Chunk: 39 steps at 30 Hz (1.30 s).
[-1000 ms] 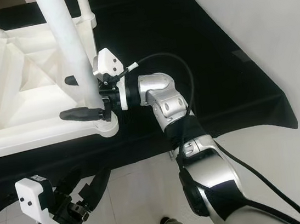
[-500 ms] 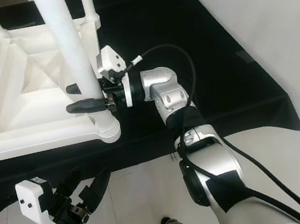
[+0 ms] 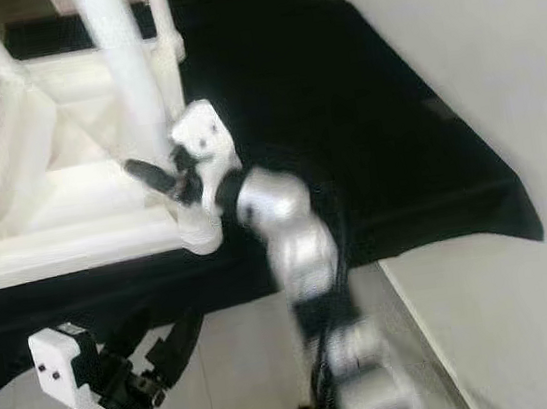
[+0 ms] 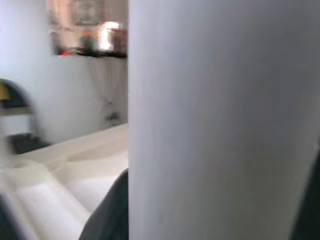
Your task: Building children table
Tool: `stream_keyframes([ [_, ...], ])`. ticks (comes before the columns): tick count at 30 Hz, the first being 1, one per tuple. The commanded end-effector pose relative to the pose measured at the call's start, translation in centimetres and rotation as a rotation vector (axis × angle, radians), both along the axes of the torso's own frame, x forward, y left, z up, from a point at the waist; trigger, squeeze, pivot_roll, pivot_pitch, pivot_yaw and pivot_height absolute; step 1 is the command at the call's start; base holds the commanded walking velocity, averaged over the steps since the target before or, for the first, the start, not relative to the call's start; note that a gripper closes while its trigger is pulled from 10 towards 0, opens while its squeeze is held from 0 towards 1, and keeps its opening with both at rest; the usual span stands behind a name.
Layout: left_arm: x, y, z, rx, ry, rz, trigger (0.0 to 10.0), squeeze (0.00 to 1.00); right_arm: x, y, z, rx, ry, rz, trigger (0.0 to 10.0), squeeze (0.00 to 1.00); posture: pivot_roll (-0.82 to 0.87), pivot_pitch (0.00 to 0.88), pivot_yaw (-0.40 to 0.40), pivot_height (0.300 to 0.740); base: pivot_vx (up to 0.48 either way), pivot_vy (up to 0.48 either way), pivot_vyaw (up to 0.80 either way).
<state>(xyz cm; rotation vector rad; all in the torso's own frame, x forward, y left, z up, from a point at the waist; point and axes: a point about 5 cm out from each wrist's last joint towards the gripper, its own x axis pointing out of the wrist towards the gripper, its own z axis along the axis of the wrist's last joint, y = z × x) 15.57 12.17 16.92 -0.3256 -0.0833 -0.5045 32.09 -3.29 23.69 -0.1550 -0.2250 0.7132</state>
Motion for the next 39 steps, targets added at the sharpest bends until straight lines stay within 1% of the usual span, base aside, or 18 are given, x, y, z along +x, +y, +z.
stream_keyframes([
  [1, 0.0, 0.1, -0.1, 0.006, 0.005, 0.005, 10.0, 0.0, -1.4, 2.6, -3.5, -0.004, 0.151, 0.006, 0.0, 0.0, 0.01, 0.223, -0.038, 0.74, 0.0, 0.0, 0.0],
  [4, 0.1, 0.1, -0.1, 0.009, 0.005, 0.007, 10.0, 0.0, -1.1, 3.6, -3.3, -0.029, 0.126, 0.065, 0.0, 0.0, 0.01, 0.216, -0.041, 0.74, 0.0, 0.0, 0.0],
  [10, 0.1, 0.1, -0.2, 0.008, 0.003, 0.011, 10.0, 0.0, -0.7, 3.4, -2.9, -0.022, 0.139, 0.063, 0.0, 0.0, 0.01, 0.211, -0.051, 0.74, 0.0, 0.0, 0.0],
  [11, 0.1, 0.0, -0.1, 0.008, -0.001, 0.013, 10.0, 0.0, -0.5, 3.3, -2.4, 0.008, 0.15, 0.128, 10.0, 0.0, 0.01, 0.207, -0.054, 0.74, 0.0, 0.0, 0.0],
  [12, 0.1, 0.0, -0.1, 0.008, -0.001, 0.013, 10.0, 0.0, -0.5, 3.3, -2.4, 0.008, 0.15, 0.128, 10.0, 0.0, 0.01, 0.207, -0.054, 0.74, 0.0, 0.0, 0.0],
  [13, 0.1, 0.0, -0.1, 0.007, -0.003, 0.015, 10.0, 0.0, -0.7, 3.4, -1.8, 0.02, 0.15, 0.229, 10.0, 1.0, 0.01, 0.206, -0.054, 0.74, 0.0, 0.0, 0.0],
  [14, 0.1, 0.0, -0.1, 0.007, -0.003, 0.015, 10.0, 0.0, -0.7, 3.4, -1.8, 0.02, 0.15, 0.229, 10.0, 1.0, 0.01, 0.206, -0.054, 0.74, 0.0, 0.0, 0.0],
  [16, 0.1, 0.0, -0.1, 0.007, -0.005, 0.015, 10.0, 0.0, -0.9, 3.0, -0.6, 0.038, 0.132, 0.391, 10.0, 1.0, 0.01, 0.201, -0.052, 0.74, 0.0, 0.0, 0.0],
  [17, 0.1, 0.0, -0.1, 0.007, -0.005, 0.015, 10.0, 0.0, -0.9, 3.0, -0.6, 0.038, 0.132, 0.391, 10.0, 1.0, 0.01, 0.201, -0.052, 0.74, 0.0, 0.0, 0.0],
  [20, 0.0, -0.1, -0.1, 0.008, -0.004, 0.013, 10.0, 0.0, -0.1, 1.7, 0.6, -0.013, 0.068, 0.513, 10.0, 1.0, 0.03, 0.198, -0.053, 0.74, 0.0, 0.0, 0.0],
  [22, 0.0, -0.1, -0.1, 0.008, -0.004, 0.013, 10.0, 0.0, -0.1, 1.7, 0.6, -0.013, 0.068, 0.513, 10.0, 1.0, 0.03, 0.198, -0.053, 0.74, 0.0, 0.0, 0.0],
  [23, 0.0, -0.1, 0.0, 0.008, -0.004, 0.012, 10.0, 0.0, 0.4, 0.7, 1.0, -0.076, 0.041, 0.598, 10.0, 1.0, 0.04, 0.2, -0.051, 0.74, 0.0, 0.0, 0.0],
  [24, 0.0, -0.1, 0.0, 0.008, -0.004, 0.012, 10.0, 0.0, 0.4, 0.7, 1.0, -0.076, 0.041, 0.598, 10.0, 1.0, 0.04, 0.2, -0.051, 0.74, 0.0, 0.0, 0.0],
  [25, 0.0, -0.2, 0.0, 0.007, -0.002, 0.007, 10.0, 0.0, 0.9, -0.3, 1.2, -0.18, -0.001, 0.664, 10.0, 0.77, 0.05, 0.2, -0.05, 0.74, 0.0, 0.0, 0.0],
  [26, 0.0, -0.2, 0.0, 0.007, -0.002, 0.007, 10.0, 0.0, 0.9, -0.3, 1.2, -0.18, -0.001, 0.664, 10.0, 0.77, 0.05, 0.2, -0.05, 0.74, 0.0, 0.0, 0.0],
  [27, -0.1, -0.3, 0.0, 0.008, -0.001, 0.004, 10.0, 0.0, 1.5, -1.2, 1.5, -0.245, -0.008, 0.718, 10.0, 0.0, 0.06, 0.202, -0.049, 0.74, 0.0, 0.0, 0.0],
  [30, -0.4, -0.4, 0.0, 0.005, 0.008, -0.011, 10.0, 0.0, 3.1, -2.3, 3.2, -0.295, -0.011, 0.755, 10.0, 0.0, 0.07, 0.206, -0.045, 0.74, 0.0, 0.0, 0.0],
  [39, -0.6, -0.6, 0.1, 0.012, 0.01, -0.027, 10.0, 0.0, 3.9, -2.5, 3.5, -0.293, 0.045, 0.795, 10.0, 0.0, 0.08, 0.216, -0.046, 0.74, 0.0, 0.0, 0.0],
])
